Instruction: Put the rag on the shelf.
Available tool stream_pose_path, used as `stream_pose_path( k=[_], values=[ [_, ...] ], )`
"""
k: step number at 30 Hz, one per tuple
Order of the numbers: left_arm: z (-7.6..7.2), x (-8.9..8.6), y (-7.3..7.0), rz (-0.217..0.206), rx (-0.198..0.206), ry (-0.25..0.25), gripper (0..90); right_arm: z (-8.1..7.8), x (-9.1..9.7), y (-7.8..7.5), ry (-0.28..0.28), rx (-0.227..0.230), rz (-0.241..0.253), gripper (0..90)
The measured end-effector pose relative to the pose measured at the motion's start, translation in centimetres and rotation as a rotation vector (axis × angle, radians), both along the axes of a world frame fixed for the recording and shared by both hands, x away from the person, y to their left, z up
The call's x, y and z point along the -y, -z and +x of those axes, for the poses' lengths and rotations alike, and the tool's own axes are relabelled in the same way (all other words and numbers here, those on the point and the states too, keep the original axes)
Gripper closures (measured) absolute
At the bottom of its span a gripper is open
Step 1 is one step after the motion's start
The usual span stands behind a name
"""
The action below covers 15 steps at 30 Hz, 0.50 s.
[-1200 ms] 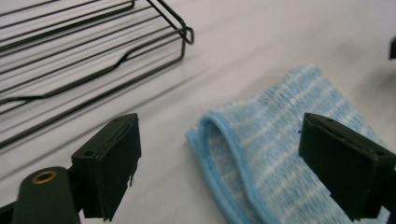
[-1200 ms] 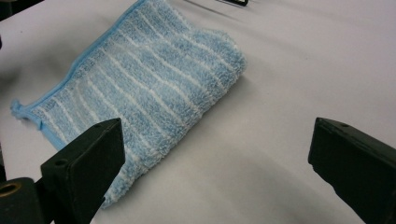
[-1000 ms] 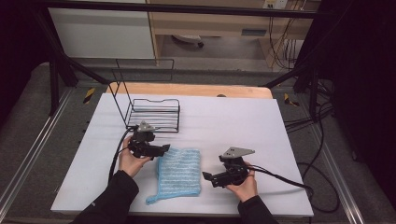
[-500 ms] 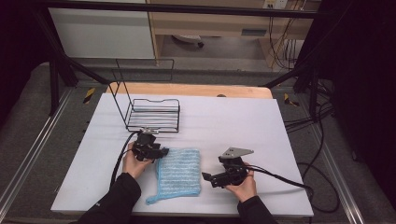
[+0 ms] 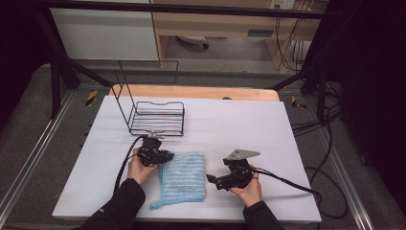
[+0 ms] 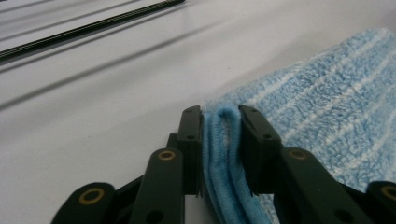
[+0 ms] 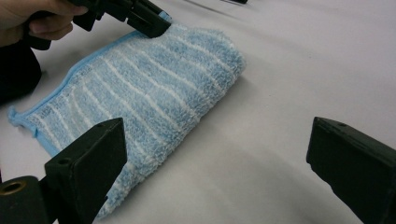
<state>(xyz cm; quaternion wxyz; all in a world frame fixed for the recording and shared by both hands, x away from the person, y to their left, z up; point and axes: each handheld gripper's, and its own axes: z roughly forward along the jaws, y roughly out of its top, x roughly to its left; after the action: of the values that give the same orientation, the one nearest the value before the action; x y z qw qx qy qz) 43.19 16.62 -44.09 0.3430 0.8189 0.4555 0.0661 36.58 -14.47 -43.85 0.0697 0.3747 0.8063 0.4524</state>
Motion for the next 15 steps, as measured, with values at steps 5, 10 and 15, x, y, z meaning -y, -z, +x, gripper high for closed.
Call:
stream_pose_path(
  k=[5, 10, 15],
  values=[
    [-0.1, 0.3, -0.1, 0.017, 0.004, 0.0, 74.6, 0.7, -0.1, -0.1, 0.007, -0.005, 0.02, 8.5],
    [-0.2, 0.3, -0.1, 0.022, 0.011, 0.003, 75.4, 2.1, -0.1, -0.7, 0.042, 0.001, 0.031, 11.7],
    [-0.3, 0.3, 0.0, 0.028, 0.029, 0.005, 75.4, 3.9, -2.1, -1.1, 0.037, 0.011, 0.018, 17.7]
  ],
)
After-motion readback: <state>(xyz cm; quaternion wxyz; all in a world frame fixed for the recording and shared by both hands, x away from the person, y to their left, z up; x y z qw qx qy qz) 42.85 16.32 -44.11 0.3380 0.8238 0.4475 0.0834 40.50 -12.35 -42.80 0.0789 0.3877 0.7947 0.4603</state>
